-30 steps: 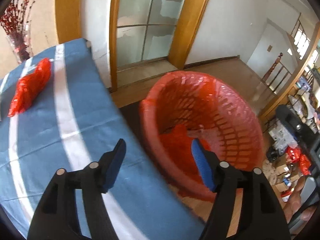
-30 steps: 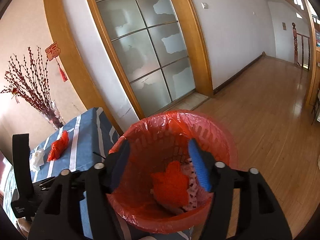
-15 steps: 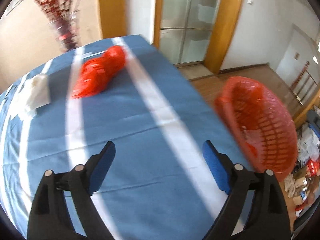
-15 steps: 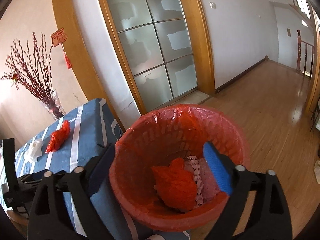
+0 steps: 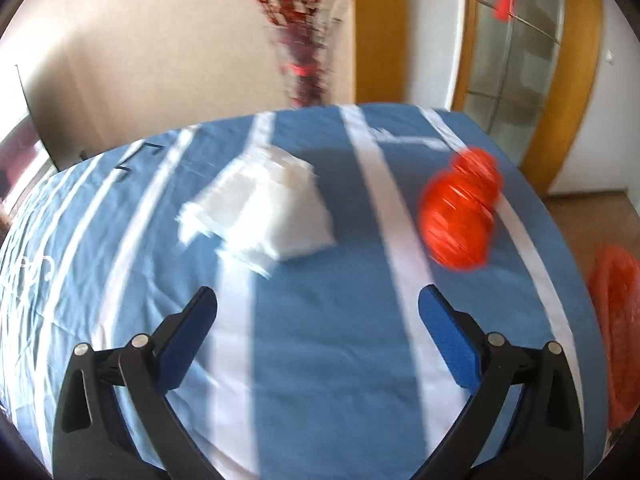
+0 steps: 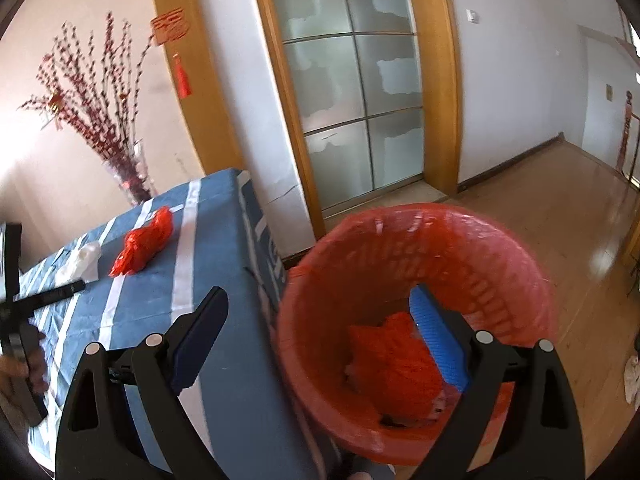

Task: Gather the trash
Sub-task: 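Move both grippers back to the table toward the white plastic bag, then grasp the white plastic bag with the left gripper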

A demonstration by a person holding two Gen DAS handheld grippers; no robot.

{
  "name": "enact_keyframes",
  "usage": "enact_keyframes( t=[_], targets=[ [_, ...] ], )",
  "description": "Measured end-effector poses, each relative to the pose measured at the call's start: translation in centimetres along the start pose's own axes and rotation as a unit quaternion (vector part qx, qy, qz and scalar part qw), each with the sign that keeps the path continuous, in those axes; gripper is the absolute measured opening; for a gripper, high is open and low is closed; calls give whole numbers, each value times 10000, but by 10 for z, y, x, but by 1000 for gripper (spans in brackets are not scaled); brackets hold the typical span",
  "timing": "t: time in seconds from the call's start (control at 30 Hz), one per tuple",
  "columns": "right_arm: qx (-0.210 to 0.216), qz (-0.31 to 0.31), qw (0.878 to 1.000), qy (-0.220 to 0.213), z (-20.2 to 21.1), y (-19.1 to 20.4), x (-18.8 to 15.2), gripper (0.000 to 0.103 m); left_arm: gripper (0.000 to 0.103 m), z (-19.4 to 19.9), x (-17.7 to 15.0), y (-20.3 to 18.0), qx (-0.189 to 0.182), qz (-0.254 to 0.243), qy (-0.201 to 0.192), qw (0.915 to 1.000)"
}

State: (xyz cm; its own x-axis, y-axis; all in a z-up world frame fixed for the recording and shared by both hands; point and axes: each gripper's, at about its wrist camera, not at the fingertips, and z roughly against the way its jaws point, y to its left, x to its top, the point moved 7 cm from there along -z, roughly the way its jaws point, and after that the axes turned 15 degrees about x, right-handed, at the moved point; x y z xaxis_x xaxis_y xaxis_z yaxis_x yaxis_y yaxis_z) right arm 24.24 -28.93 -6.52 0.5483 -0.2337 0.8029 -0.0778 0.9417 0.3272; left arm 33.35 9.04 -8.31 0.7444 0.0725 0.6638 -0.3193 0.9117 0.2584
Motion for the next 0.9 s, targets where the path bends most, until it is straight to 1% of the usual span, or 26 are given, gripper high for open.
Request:
enact_keyframes(
  t=[0.03,0.1,0.2,0.3,0.33,0.37,0.47,0.57,0.63,0.7,0.73,0.8,0.83,0.9],
  targets=[
    [17,23,10000,23,-3,3,0,92,99,-3,6,7,40,46,-60,10000],
    [78,67,9999,83,-10,12,0,92,99,-12,23,18,-36,143,-190,9997],
    [186,68,9997,150,-22,24,1,92,99,-25,44,29,20,228,-229,9995],
    [282,78,9993,217,-33,36,3,92,99,-39,59,34,162,185,-270,9993],
    [309,94,9992,241,-37,40,3,92,99,-46,63,34,258,100,-270,9993],
    [346,128,9989,275,-42,46,2,92,99,-52,65,33,339,45,-255,9991],
    [423,258,9982,340,-52,61,3,92,99,-66,66,31,308,16,-132,9994],
    [483,394,9972,416,-63,75,1,92,98,-79,61,32,162,79,44,9998],
    [510,434,9967,463,-68,81,1,92,95,-87,58,31,21,146,161,9998],
    [537,485,9960,520,-74,88,-1,92,84,-96,56,29,-64,157,263,9995],
    [552,509,9957,543,-76,92,-2,92,80,-99,54,27,-119,145,339,9992],
    [580,531,9952,575,-80,98,-2,92,63,-104,51,23,-238,115,451,9986],
    [599,537,9950,592,-82,101,-3,92,60,-105,49,21,-288,105,491,9983],
    [641,557,9944,623,-86,107,-3,92,48,-106,48,21,-340,126,447,9983]
  ],
)
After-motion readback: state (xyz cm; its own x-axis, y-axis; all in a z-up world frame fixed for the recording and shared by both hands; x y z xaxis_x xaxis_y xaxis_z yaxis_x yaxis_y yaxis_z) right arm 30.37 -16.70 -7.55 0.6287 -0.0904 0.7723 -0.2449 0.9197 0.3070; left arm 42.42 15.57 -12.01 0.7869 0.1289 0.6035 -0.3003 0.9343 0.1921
